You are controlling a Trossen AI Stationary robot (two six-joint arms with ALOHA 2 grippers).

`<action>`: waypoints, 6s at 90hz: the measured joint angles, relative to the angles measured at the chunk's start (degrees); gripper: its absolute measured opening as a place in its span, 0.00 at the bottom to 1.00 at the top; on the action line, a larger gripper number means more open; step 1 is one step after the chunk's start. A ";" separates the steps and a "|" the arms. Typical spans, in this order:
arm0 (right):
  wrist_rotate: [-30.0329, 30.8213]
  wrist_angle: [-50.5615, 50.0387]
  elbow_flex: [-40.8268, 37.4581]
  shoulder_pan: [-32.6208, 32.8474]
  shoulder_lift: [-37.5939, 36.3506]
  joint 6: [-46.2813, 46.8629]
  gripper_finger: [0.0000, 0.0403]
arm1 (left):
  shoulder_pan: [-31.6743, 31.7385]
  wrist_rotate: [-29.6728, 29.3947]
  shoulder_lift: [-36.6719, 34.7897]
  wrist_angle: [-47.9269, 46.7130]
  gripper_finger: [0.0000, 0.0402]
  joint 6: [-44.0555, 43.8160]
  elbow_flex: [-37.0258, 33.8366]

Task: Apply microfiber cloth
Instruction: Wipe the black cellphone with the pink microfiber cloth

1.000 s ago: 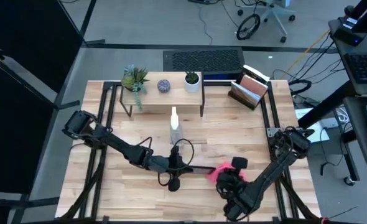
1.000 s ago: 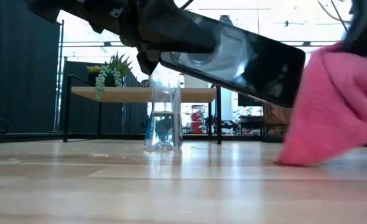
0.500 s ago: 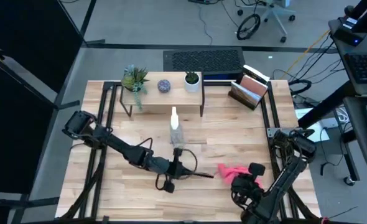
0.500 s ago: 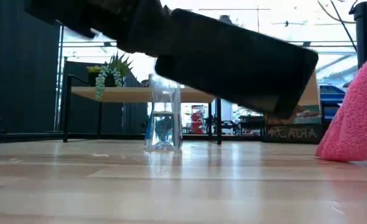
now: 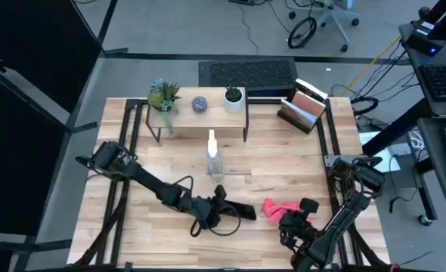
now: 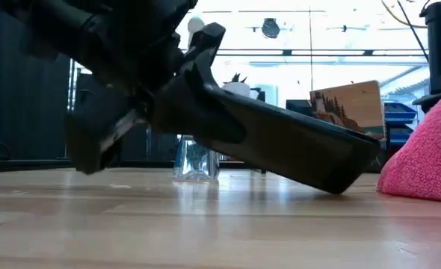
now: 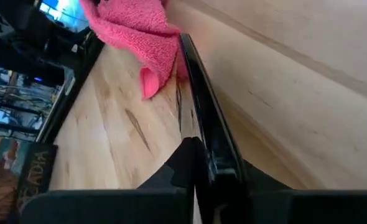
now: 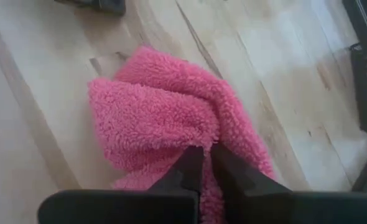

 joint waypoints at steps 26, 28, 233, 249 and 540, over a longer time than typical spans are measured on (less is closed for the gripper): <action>1.78 0.36 -0.66 -0.22 -0.02 0.02 0.00 | 0.15 2.77 0.36 -1.14 0.27 -6.20 -0.28; 1.78 0.36 -0.66 -0.22 -0.02 0.02 0.00 | 0.19 3.12 0.36 -1.17 0.29 -7.22 -0.28; 3.51 48.15 -6.83 -14.00 -8.11 -52.93 0.00 | 3.27 21.69 -3.81 -8.16 0.56 -42.92 3.98; -1.84 60.00 -6.72 -15.45 -6.80 -62.52 0.00 | 4.07 22.60 -1.05 -7.37 0.56 -41.97 3.96; 1.26 58.54 -6.74 -18.76 -2.72 -62.80 0.00 | 6.29 23.34 4.38 -4.66 0.03 -42.00 4.09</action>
